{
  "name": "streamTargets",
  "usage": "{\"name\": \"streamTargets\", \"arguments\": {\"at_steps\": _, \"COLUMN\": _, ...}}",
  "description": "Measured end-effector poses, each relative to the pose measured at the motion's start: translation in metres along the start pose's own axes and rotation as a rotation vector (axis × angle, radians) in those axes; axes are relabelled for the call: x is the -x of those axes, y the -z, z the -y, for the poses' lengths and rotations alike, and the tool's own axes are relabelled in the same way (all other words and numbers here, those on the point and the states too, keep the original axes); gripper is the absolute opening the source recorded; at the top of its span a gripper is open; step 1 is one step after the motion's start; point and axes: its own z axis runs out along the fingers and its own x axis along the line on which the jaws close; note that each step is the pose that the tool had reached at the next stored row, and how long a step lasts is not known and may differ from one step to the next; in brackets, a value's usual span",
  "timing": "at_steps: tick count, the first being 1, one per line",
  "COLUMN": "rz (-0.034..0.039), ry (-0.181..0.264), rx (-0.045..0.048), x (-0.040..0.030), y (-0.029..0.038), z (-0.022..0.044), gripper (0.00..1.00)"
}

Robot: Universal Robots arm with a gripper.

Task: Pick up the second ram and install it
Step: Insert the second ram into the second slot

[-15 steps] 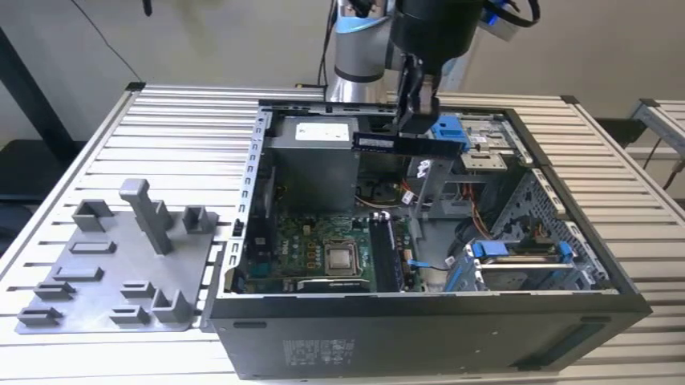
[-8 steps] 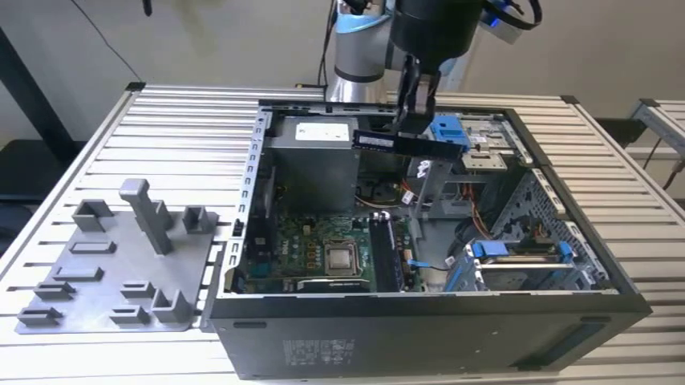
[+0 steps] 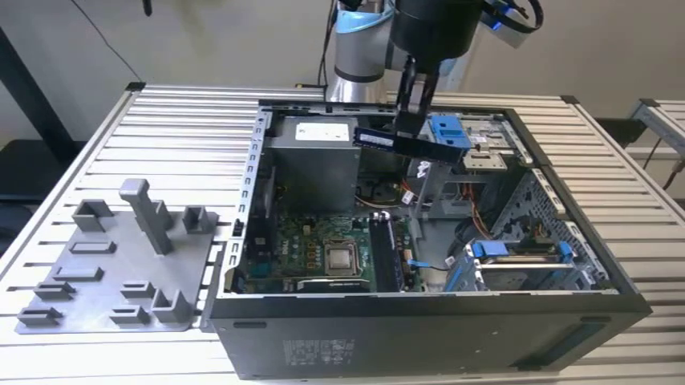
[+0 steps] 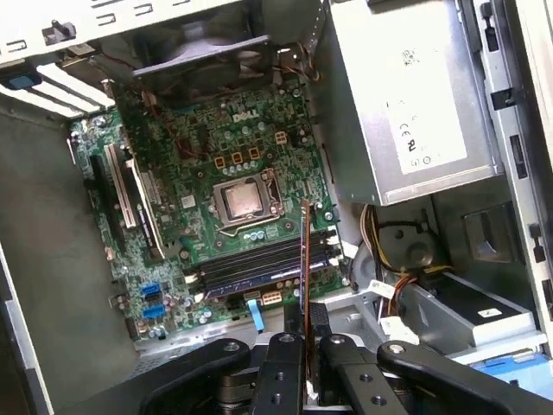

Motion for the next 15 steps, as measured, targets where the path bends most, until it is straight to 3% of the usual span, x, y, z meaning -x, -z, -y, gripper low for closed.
{"name": "streamTargets", "arguments": {"at_steps": 15, "rz": 0.0031, "ry": -0.204, "rx": -0.0032, "x": 0.0000, "y": -0.0003, "z": 0.0000, "gripper": 0.14}}
